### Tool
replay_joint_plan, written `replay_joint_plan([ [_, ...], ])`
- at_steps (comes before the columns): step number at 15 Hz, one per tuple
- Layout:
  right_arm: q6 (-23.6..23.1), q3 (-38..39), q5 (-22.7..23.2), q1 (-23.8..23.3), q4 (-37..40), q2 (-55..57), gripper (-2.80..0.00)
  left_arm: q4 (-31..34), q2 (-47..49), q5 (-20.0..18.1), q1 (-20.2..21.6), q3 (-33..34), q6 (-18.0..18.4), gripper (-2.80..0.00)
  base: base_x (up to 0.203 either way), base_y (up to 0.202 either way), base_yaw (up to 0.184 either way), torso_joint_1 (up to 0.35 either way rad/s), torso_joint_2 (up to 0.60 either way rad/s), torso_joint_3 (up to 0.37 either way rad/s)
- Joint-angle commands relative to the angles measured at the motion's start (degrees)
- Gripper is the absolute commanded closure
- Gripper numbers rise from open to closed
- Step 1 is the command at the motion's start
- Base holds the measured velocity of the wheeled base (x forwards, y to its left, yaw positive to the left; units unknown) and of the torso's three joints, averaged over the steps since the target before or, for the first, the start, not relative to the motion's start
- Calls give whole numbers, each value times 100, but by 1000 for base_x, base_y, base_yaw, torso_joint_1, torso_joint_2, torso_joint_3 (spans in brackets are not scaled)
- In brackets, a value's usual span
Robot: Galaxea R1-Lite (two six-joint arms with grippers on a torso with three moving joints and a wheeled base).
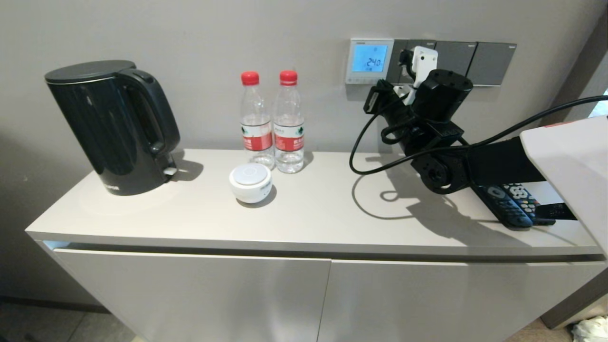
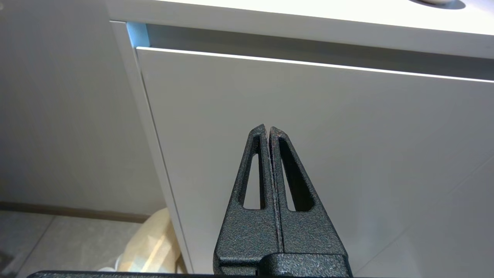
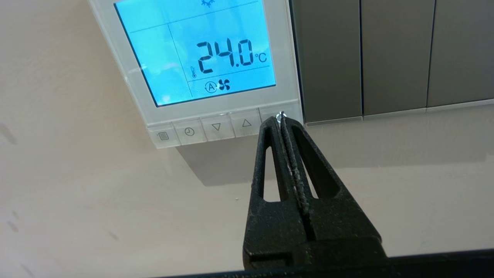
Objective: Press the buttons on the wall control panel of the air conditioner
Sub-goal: Turn off the central air conditioner
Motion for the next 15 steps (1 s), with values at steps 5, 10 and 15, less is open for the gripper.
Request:
replay_joint_plan([
  [5,-2,-123,1,-35,18,87,0,-9,0,2,0,0,3,0,0,0,0,0,0,0],
  [10,-2,-276,1,-44,19,236,0,0,0,2,0,0,-6,0,0,0,0,0,0,0],
  [15,-2,-140,-24,-44,-14,88,0,-2,0,2,0,0,3,0,0,0,0,0,0,0],
])
